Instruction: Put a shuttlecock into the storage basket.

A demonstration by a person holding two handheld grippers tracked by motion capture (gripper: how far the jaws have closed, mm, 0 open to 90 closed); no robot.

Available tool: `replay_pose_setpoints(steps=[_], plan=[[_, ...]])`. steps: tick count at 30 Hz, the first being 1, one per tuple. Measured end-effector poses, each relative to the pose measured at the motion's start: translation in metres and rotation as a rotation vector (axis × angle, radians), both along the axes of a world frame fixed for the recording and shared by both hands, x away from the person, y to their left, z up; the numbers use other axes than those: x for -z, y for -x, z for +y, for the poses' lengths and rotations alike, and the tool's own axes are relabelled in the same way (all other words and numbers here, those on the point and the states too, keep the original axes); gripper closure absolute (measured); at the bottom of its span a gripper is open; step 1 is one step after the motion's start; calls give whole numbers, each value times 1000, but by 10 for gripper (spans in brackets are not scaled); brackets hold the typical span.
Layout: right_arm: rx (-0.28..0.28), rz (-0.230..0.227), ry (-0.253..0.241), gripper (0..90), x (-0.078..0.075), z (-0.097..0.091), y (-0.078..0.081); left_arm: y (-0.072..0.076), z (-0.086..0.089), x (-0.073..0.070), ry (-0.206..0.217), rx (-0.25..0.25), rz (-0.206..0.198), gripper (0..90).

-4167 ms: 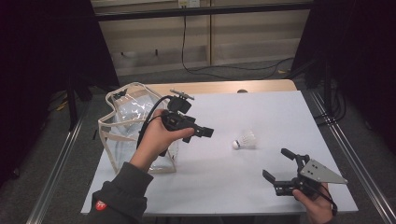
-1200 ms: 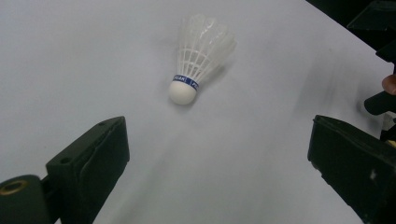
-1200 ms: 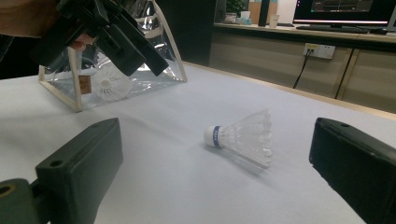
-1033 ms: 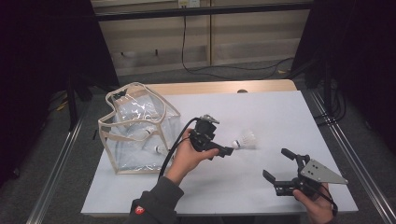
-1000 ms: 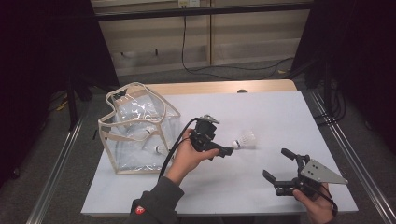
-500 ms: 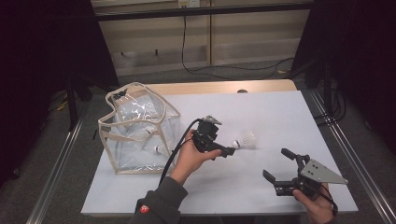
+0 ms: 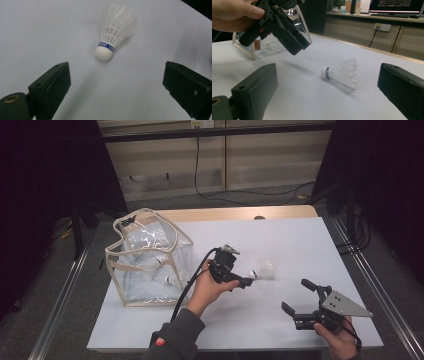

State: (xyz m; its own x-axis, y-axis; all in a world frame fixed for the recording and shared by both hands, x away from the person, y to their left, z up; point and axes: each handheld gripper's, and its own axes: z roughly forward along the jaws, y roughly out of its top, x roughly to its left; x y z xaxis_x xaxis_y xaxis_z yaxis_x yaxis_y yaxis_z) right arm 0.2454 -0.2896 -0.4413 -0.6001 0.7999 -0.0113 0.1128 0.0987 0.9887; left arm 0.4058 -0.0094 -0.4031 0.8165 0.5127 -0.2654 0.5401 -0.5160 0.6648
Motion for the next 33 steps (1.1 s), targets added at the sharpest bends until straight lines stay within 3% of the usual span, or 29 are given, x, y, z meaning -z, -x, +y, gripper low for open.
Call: replay_pose_setpoints(steps=[33], plan=[[-3,2,-1,27,0,0,0,-9,-13,19,-13,-3,-32,91]])
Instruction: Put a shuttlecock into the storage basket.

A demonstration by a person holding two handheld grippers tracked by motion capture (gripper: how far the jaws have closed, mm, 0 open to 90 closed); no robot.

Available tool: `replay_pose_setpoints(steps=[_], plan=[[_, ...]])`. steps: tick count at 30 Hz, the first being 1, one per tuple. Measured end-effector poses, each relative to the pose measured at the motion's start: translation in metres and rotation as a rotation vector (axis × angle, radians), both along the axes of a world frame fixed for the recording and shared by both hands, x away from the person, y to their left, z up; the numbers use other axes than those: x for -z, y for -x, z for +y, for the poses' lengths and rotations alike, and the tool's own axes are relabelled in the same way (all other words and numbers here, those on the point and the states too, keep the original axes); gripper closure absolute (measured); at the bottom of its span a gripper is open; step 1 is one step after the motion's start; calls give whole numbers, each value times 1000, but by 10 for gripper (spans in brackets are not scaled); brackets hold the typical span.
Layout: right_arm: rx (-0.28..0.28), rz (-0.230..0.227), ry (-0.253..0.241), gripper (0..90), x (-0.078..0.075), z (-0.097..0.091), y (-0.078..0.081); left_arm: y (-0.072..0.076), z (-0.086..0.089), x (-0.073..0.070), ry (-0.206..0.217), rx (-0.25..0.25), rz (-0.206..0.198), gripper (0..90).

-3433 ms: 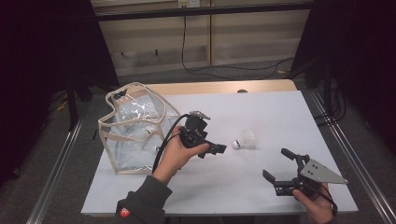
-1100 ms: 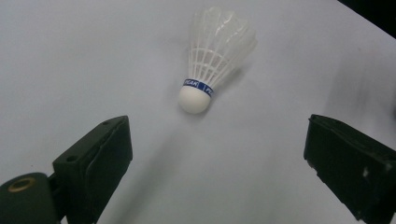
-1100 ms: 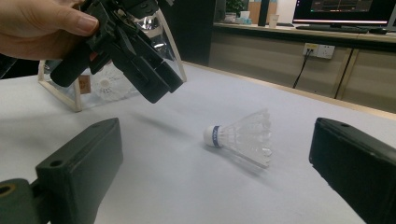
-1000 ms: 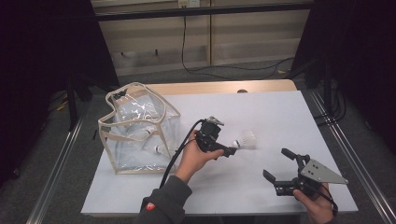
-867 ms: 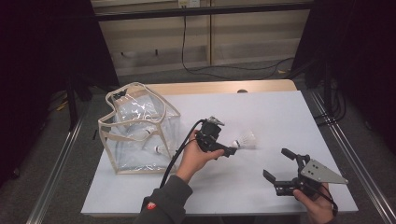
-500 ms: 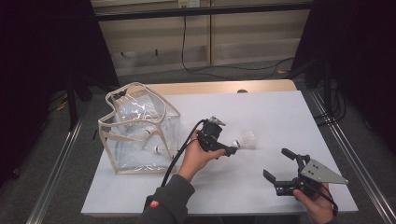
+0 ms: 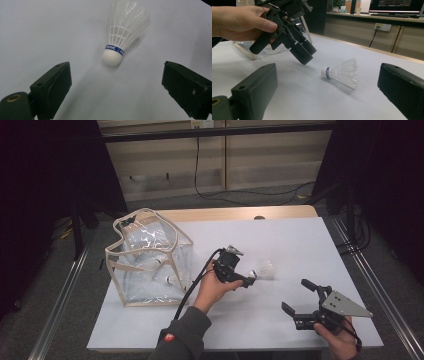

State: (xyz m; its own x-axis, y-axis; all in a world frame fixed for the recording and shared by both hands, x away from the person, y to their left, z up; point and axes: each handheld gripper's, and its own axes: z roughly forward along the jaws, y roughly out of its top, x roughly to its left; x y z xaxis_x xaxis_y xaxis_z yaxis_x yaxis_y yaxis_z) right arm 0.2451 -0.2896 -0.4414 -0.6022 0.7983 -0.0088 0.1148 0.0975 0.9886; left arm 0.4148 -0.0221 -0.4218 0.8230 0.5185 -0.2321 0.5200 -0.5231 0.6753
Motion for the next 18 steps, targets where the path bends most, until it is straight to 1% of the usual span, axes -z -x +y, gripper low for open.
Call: replay_pose_setpoints(steps=[3,5,6,11,13,18], plan=[[0,0,-1,27,0,0,0,0,-2,2,0,7,-6,107],[1,1,0,26,0,0,0,0,-4,3,0,4,-3,110],[1,1,0,27,0,0,0,-1,-4,4,-3,13,-7,111],[1,2,0,27,0,0,0,-1,-7,7,-8,13,-16,128],[-1,0,0,27,0,0,0,-1,-8,8,-3,10,-11,131],[-2,0,0,27,0,0,0,-2,-10,10,-7,15,-11,142]])
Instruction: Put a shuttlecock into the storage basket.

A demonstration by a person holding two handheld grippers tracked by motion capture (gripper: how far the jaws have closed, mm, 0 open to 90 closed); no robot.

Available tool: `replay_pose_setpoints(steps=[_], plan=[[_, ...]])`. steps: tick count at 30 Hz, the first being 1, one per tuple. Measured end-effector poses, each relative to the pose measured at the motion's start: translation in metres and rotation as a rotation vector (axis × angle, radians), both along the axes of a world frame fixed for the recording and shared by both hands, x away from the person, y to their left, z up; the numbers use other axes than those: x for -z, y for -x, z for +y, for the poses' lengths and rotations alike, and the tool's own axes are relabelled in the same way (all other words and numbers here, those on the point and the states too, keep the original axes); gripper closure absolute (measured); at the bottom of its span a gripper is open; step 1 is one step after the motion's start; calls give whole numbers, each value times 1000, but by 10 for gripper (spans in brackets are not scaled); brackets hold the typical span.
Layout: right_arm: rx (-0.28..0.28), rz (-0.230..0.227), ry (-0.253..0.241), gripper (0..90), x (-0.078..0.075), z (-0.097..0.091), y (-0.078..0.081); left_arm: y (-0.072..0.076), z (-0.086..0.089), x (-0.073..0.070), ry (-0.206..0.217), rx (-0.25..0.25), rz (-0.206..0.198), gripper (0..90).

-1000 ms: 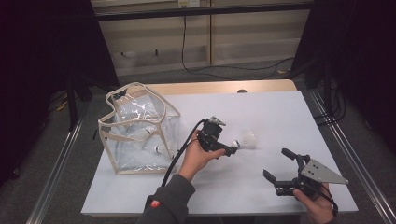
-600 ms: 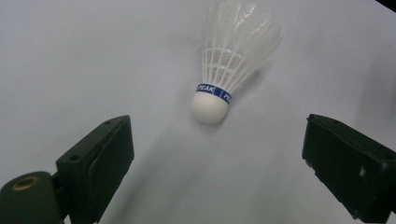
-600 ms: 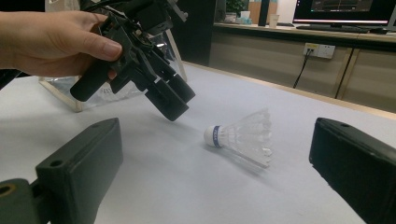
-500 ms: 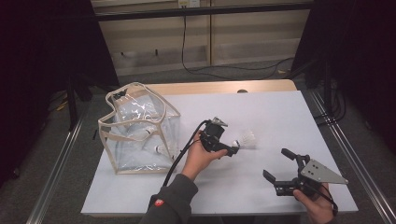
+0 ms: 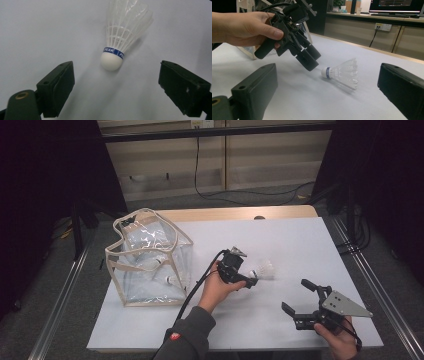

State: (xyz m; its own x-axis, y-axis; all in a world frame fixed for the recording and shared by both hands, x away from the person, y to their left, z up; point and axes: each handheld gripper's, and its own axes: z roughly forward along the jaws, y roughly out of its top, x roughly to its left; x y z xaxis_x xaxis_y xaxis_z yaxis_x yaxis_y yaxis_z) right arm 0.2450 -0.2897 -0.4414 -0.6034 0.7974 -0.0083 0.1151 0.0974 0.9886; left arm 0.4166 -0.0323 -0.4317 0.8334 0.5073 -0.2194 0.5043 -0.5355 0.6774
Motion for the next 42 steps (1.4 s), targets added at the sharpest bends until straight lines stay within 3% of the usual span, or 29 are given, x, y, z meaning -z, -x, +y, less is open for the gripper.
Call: replay_pose_setpoints(steps=[18,42], plan=[[0,-1,1,27,0,0,0,-2,-8,3,7,14,-8,203],[0,1,2,27,0,0,0,-4,-16,7,-6,47,-31,363]])
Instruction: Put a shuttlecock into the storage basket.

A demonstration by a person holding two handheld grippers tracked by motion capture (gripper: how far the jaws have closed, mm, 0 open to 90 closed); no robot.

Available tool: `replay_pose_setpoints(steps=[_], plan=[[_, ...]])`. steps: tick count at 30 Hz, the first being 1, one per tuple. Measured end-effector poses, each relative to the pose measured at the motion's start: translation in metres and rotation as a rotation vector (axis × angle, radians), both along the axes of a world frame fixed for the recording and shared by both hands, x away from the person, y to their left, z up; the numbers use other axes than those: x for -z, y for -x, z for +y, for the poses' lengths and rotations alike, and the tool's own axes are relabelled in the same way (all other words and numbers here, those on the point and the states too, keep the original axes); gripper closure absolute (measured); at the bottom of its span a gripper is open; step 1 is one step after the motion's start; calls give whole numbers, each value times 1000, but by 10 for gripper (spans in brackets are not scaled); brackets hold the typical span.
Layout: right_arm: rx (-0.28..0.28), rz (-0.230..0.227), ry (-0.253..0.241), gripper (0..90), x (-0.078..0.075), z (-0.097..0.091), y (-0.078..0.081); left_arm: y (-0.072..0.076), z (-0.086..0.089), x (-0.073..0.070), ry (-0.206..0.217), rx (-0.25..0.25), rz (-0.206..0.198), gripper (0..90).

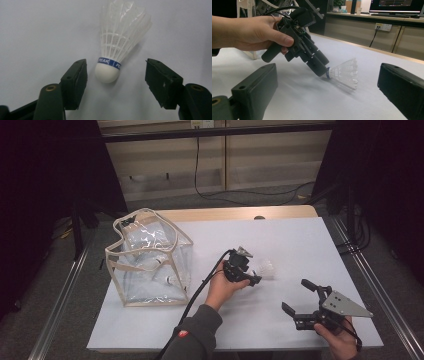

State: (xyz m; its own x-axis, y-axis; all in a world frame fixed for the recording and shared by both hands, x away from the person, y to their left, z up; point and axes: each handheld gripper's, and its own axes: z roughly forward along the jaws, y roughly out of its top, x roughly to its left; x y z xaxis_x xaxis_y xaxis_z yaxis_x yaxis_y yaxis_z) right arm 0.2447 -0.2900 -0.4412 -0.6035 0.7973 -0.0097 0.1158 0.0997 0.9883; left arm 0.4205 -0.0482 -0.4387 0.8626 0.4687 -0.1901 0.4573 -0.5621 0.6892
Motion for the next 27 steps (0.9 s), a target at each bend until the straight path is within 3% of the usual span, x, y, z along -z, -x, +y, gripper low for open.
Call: replay_pose_setpoints(steps=[9,27], plan=[[0,-3,2,28,0,-1,0,0,-3,4,-6,-9,5,369],[2,3,-3,29,0,-1,0,-5,-12,10,-36,16,-20,509]])
